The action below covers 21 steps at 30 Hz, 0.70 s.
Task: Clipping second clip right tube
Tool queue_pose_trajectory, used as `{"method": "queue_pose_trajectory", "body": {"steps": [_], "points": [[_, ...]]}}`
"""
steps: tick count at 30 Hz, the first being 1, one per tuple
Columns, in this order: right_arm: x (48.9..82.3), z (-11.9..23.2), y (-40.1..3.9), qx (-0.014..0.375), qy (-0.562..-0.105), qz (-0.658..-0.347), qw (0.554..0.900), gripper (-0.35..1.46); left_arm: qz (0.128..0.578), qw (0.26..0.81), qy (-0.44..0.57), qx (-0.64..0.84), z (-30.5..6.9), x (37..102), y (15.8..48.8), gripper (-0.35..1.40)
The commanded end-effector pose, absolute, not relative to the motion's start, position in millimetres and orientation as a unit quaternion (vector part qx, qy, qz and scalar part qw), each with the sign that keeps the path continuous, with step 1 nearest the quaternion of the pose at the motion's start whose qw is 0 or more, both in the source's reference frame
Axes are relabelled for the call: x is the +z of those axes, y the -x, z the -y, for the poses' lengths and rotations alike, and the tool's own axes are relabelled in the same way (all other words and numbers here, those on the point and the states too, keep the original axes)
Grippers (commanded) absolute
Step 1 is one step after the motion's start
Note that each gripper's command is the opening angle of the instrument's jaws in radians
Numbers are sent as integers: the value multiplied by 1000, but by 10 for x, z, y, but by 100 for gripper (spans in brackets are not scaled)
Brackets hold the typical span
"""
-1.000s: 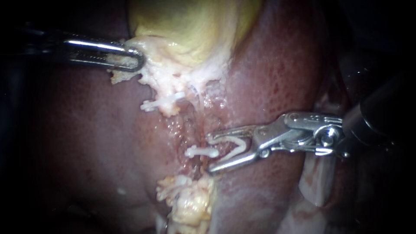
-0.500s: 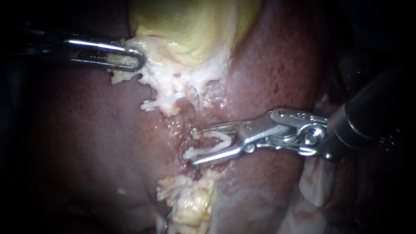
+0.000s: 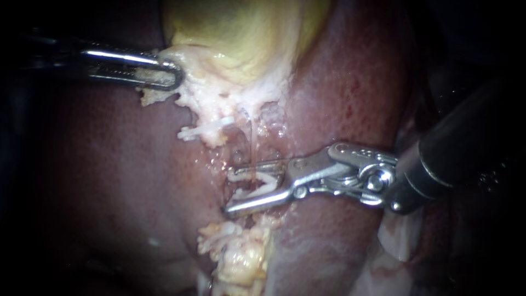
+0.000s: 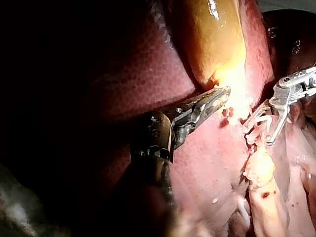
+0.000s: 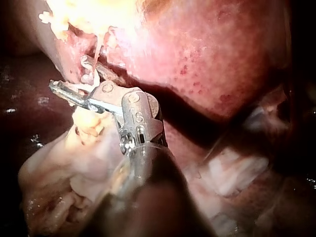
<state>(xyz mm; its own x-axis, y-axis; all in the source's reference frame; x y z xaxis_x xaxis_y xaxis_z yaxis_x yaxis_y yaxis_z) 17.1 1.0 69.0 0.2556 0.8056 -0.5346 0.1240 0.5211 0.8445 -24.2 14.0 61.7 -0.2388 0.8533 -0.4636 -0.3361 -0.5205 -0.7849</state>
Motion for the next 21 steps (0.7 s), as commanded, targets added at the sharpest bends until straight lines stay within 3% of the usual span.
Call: {"method": "queue_pose_trajectory", "body": {"steps": [1, 9, 21], "points": [[686, -10, -171, 252, -420, -556, 671, 49, 277, 404, 466, 737, -140, 617, 242, -35], [660, -7, -172, 243, -436, -560, 661, 48, 277, 404, 466, 737, -140, 617, 242, -35], [658, -3, -171, 238, -440, -560, 661, 35, 277, 404, 466, 737, -140, 617, 242, -35]]}}
